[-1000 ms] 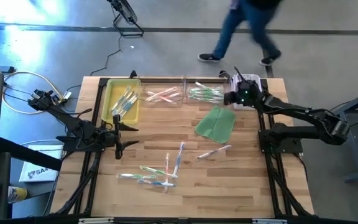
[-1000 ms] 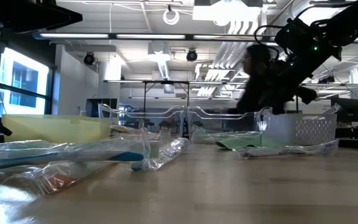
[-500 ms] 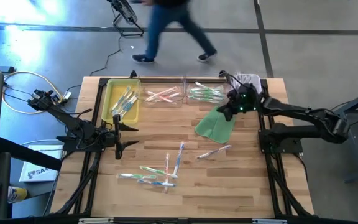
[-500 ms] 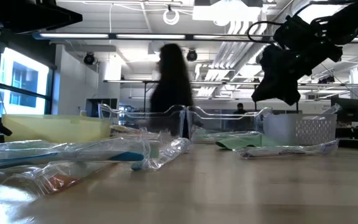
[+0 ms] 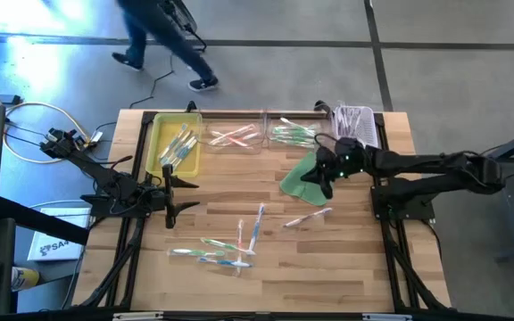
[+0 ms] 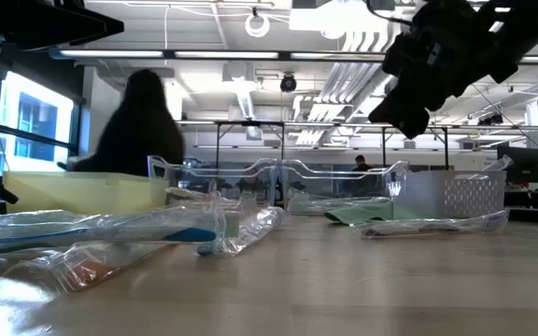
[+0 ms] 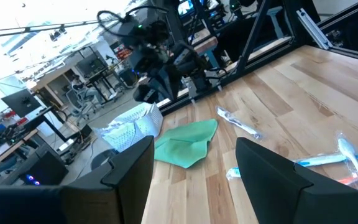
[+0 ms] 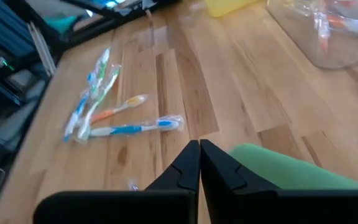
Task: Pick & Place Toothbrushes
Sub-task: Put the purple toothbrush into the white bin
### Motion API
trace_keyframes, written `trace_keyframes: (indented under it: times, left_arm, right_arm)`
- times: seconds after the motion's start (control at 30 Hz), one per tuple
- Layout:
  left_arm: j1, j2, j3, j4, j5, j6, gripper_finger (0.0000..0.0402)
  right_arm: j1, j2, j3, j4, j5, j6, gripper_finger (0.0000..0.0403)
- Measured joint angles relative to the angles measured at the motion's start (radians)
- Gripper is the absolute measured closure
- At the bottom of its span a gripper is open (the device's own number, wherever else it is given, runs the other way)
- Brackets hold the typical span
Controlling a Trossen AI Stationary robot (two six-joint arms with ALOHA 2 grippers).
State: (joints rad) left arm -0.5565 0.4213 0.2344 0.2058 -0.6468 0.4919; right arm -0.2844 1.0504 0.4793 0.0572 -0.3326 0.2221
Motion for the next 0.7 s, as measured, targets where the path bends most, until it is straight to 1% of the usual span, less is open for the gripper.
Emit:
trace_keyframes:
  times: [0.1,0.23,0.33,0.4,0.57,0.63,0.7]
  left_arm:
    - [0.000,0.000,0.000,0.000,0.000,0.000,0.0181]
    - [0.000,0.000,0.000,0.000,0.000,0.000,0.0181]
    - [0.000,0.000,0.000,0.000,0.000,0.000,0.0181]
    - [0.000,0.000,0.000,0.000,0.000,0.000,0.0181]
    - [0.000,0.000,0.000,0.000,0.000,0.000,0.0181]
    - [0.000,0.000,0.000,0.000,0.000,0.000,0.0181]
    - [0.000,0.000,0.000,0.000,0.000,0.000,0.0181]
  right_arm:
    - [0.070,0.000,0.000,0.000,0.085,-0.039,0.0399]
    - [0.154,0.000,0.000,0.000,0.247,-0.111,0.0399]
    - [0.197,0.000,0.011,-0.032,0.343,-0.123,0.0399]
    - [0.217,0.000,0.041,-0.109,0.375,-0.123,0.0399]
    - [0.266,0.004,0.136,-0.369,0.466,-0.123,0.0399]
    - [0.280,0.004,0.160,-0.425,0.474,-0.122,0.0399]
    - [0.290,0.004,0.166,-0.449,0.460,-0.122,0.0399]
